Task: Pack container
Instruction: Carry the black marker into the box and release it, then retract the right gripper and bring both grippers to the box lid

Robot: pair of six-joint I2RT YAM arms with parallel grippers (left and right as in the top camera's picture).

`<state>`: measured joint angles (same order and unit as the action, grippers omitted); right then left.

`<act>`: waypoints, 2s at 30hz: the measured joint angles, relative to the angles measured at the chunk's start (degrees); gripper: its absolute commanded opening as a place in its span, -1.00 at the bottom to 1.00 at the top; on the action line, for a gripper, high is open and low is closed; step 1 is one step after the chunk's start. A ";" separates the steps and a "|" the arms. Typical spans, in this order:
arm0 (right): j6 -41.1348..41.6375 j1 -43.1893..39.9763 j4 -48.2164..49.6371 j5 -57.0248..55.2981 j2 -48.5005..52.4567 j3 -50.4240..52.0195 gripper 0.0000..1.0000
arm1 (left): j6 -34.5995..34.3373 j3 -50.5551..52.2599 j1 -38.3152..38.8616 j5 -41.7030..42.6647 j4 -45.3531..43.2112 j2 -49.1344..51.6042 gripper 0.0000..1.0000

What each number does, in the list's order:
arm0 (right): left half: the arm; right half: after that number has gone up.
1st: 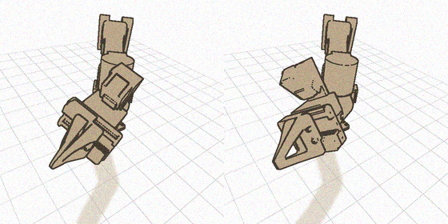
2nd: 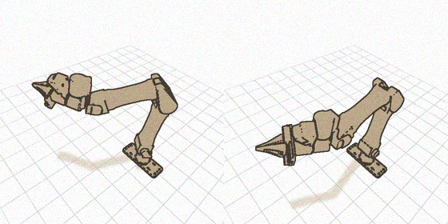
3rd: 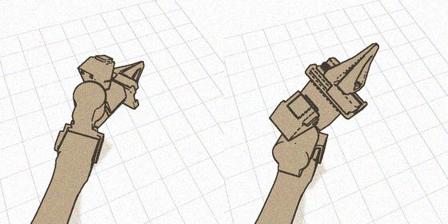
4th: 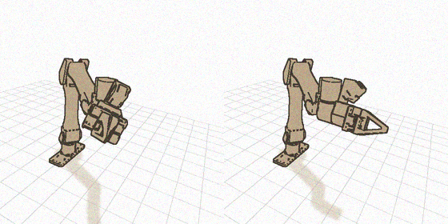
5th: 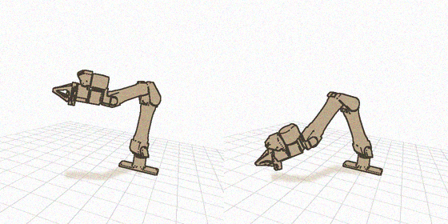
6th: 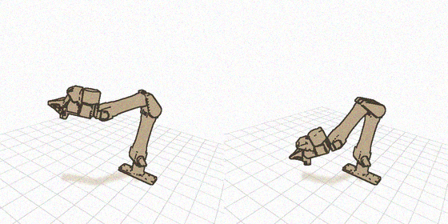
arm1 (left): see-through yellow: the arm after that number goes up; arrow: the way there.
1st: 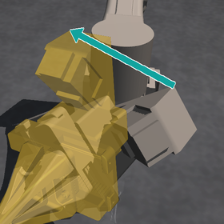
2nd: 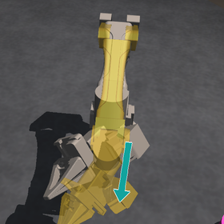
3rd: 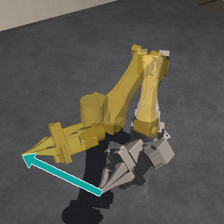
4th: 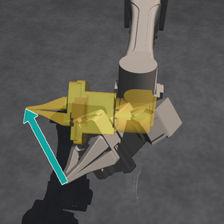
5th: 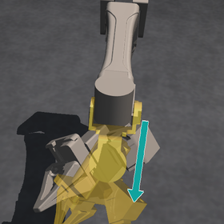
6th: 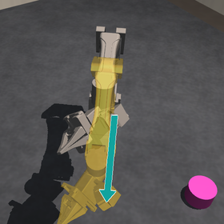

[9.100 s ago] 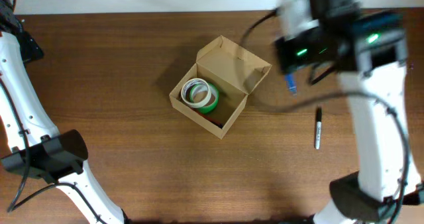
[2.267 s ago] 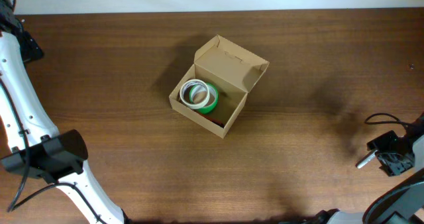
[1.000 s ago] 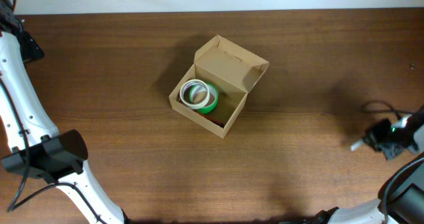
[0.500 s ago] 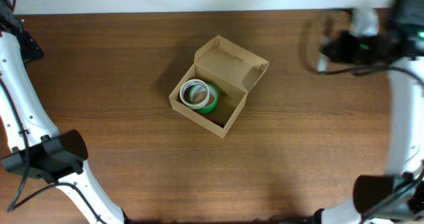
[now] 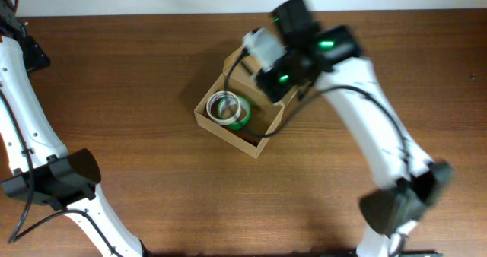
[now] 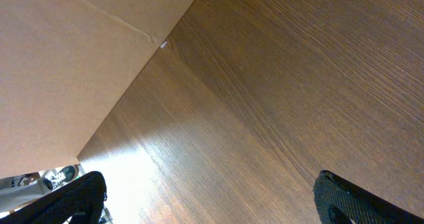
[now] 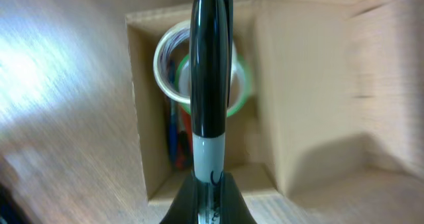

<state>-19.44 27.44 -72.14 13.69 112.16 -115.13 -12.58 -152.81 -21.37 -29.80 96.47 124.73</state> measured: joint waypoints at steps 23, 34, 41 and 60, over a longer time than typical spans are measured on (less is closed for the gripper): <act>-0.70 8.24 0.59 -2.05 14.51 0.07 -0.92 | 0.00 0.02 0.00 0.00 -0.02 0.00 1.00; 0.42 8.28 0.26 -0.79 17.35 0.07 -0.92 | 0.00 0.02 0.00 0.00 -0.02 0.00 1.00; 1.33 8.74 0.33 -0.74 17.38 0.07 -0.33 | 0.00 0.02 0.00 0.00 -0.02 0.00 1.00; 4.63 8.48 -8.39 -12.28 15.89 -16.76 -0.19 | 0.00 0.00 0.00 0.00 0.00 0.00 1.00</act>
<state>-14.81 35.92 -80.53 1.41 128.05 -131.90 -12.58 -152.81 -21.37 -29.80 96.47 124.73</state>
